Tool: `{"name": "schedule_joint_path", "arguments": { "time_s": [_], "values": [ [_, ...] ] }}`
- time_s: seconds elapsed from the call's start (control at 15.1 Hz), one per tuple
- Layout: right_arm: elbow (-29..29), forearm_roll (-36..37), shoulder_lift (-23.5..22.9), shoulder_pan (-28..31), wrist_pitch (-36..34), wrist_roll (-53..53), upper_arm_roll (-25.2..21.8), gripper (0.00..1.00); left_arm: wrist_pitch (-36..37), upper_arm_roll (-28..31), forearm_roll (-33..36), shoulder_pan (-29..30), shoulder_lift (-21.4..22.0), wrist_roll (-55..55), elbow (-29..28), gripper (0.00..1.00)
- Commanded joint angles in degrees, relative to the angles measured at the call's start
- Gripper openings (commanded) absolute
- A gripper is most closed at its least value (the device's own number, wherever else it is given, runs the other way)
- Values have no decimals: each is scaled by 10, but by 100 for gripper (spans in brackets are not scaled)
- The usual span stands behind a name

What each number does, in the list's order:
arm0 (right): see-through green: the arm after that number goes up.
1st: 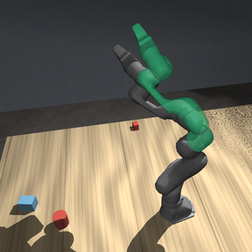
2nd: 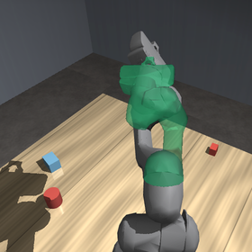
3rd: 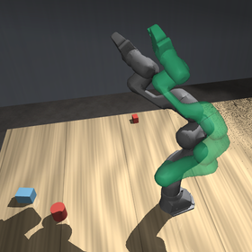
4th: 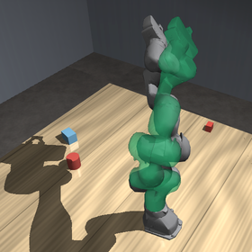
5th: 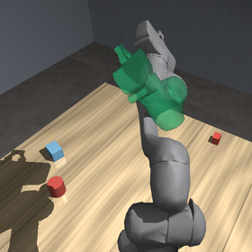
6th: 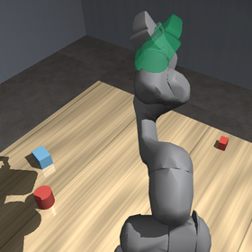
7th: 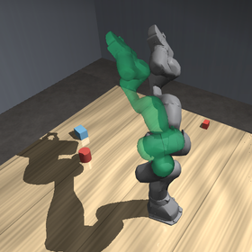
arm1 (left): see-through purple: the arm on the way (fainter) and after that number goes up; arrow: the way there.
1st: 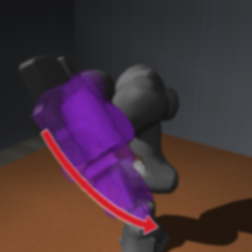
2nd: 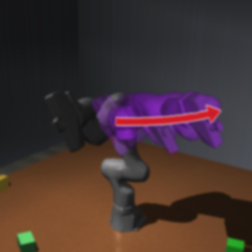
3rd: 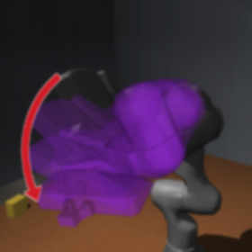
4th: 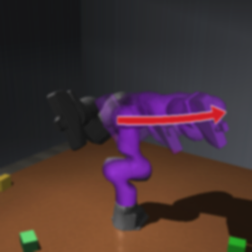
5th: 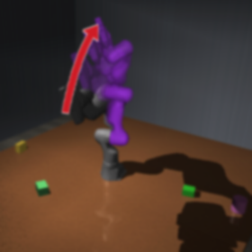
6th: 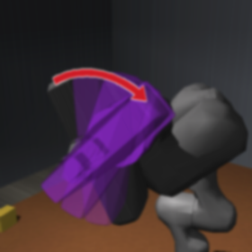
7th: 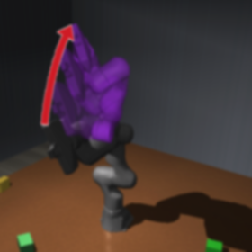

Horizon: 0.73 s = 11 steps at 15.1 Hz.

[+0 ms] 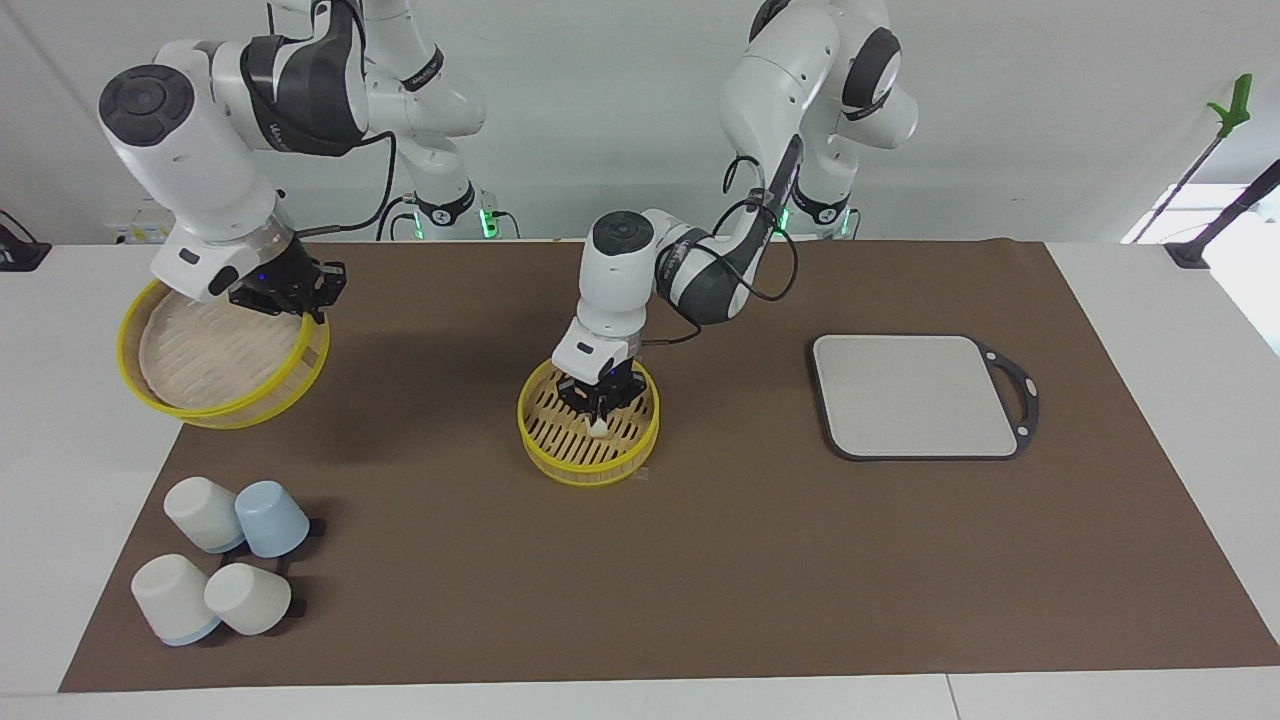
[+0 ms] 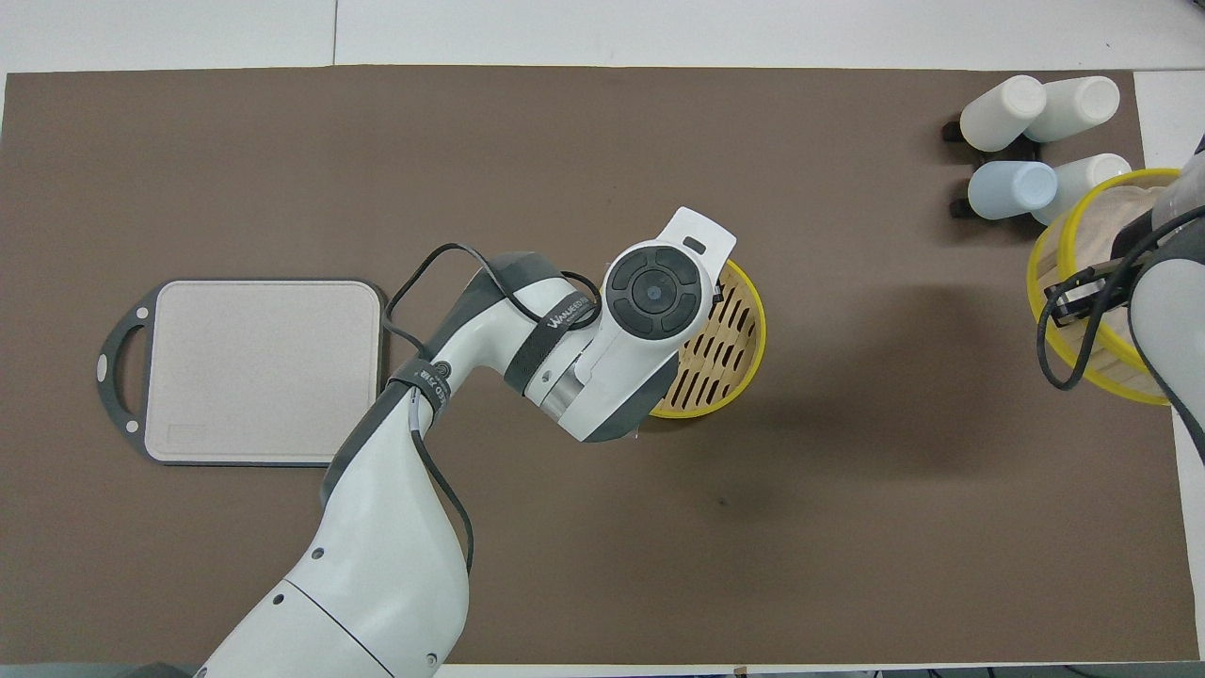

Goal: Place bun in steamer
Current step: 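Lower the bun into the open steamer with the left gripper and release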

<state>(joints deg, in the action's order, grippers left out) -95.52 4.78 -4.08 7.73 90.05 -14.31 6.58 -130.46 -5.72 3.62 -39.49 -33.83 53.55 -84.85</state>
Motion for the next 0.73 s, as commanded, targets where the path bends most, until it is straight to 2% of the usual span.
{"name": "schedule_joint_path", "arguments": {
  "time_s": [0.0, 0.13, 0.2, 0.4, 0.66],
  "values": [
    [-30, -5, 25, 3, 18, 0, 3, 2, -3, 12, 16, -9, 0, 15, 3, 44],
    [-30, -4, 25, 2, 19, 0, 3, 2, 13, 12, 25, -9, 3, 16, 4, 97],
    [-30, -4, 25, 1, 19, 0, 3, 2, 22, 12, 26, -10, 3, 21, 4, 100],
    [-29, -4, 25, 0, 19, 3, 3, 2, 54, 10, 26, -5, 28, 22, 3, 100],
    [-24, -5, 22, -24, 33, 45, 5, 2, 116, 6, 18, 29, 139, 12, -50, 100]
  ]
}}
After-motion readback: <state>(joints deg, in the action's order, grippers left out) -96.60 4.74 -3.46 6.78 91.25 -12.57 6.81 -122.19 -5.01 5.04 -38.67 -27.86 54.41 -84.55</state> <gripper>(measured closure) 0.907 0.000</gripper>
